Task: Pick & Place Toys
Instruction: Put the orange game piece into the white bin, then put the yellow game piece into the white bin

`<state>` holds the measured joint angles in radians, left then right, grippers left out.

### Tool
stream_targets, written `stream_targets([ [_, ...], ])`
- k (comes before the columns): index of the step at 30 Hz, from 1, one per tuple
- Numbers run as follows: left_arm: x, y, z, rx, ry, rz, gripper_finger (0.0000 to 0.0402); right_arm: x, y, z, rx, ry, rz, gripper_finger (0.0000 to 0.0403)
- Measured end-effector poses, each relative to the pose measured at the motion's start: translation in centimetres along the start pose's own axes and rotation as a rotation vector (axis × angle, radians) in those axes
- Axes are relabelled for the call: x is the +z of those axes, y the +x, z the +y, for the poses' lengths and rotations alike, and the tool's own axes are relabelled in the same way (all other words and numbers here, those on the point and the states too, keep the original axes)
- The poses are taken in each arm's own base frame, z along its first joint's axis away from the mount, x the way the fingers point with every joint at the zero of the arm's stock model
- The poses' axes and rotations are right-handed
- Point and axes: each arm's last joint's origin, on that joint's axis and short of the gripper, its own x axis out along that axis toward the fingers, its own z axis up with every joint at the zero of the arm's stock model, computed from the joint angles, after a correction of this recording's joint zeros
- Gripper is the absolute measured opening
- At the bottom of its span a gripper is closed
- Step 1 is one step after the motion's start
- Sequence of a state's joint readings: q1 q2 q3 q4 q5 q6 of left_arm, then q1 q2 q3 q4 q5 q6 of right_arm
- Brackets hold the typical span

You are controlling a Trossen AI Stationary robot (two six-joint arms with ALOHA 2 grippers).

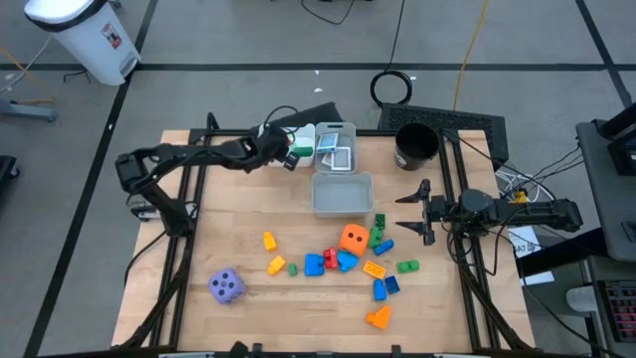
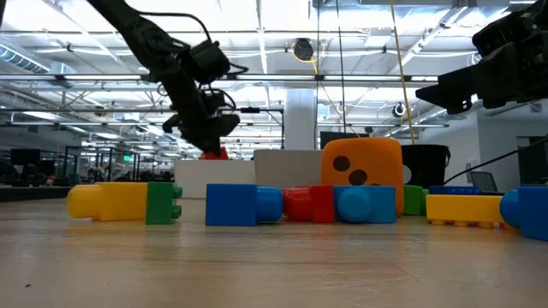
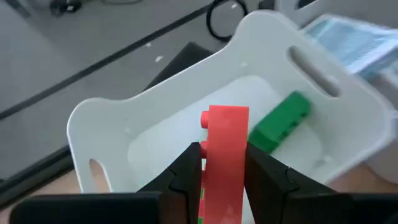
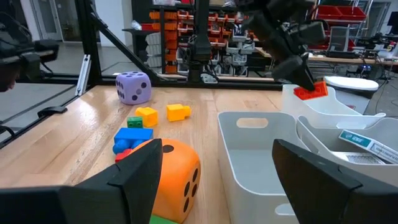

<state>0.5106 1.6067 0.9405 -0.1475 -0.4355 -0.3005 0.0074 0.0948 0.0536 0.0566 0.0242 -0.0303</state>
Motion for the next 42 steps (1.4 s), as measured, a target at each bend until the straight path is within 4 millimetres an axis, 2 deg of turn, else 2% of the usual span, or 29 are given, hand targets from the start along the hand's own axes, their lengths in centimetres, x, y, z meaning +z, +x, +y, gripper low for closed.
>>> stream_targets([
  [5,0.2,0.4,0.1,0.006,0.014,-0.018,0.0156,0.0,0.0,0.0,0.000,0.000,0.000,0.0279],
  [11,0.6,-0.6,-0.2,-0.055,0.065,-0.041,0.0228,0.0,0.0,0.0,0.000,0.000,0.000,0.0279],
  [13,0.8,-1.7,-0.5,-0.126,0.100,-0.041,0.0245,0.0,0.0,0.0,0.000,0.000,0.000,0.0279],
  [16,1.0,-4.5,-0.7,-0.261,0.105,-0.030,0.0264,0.0,0.0,0.0,0.000,0.000,0.000,0.0279],
  [21,0.3,-9.5,-1.3,-0.428,-0.008,0.052,0.0274,0.0,0.0,0.0,0.000,0.000,0.000,0.0279],
  [25,-1.5,-12.8,-2.4,-0.537,-0.048,0.190,0.0273,0.0,0.0,0.0,0.000,0.000,0.000,0.0279],
  [30,-4.9,-15.5,-4.9,-0.580,-0.020,0.383,0.0273,0.0,0.0,0.0,0.000,0.000,0.000,0.0279],
  [36,-8.2,-17.5,-7.8,-0.551,-0.137,0.532,0.0273,0.0,0.0,0.0,0.000,0.000,0.000,0.0279],
  [42,-11.3,-17.8,-9.6,-0.368,-0.308,0.635,0.0273,0.0,0.0,0.0,0.000,0.000,0.000,0.0279],
])
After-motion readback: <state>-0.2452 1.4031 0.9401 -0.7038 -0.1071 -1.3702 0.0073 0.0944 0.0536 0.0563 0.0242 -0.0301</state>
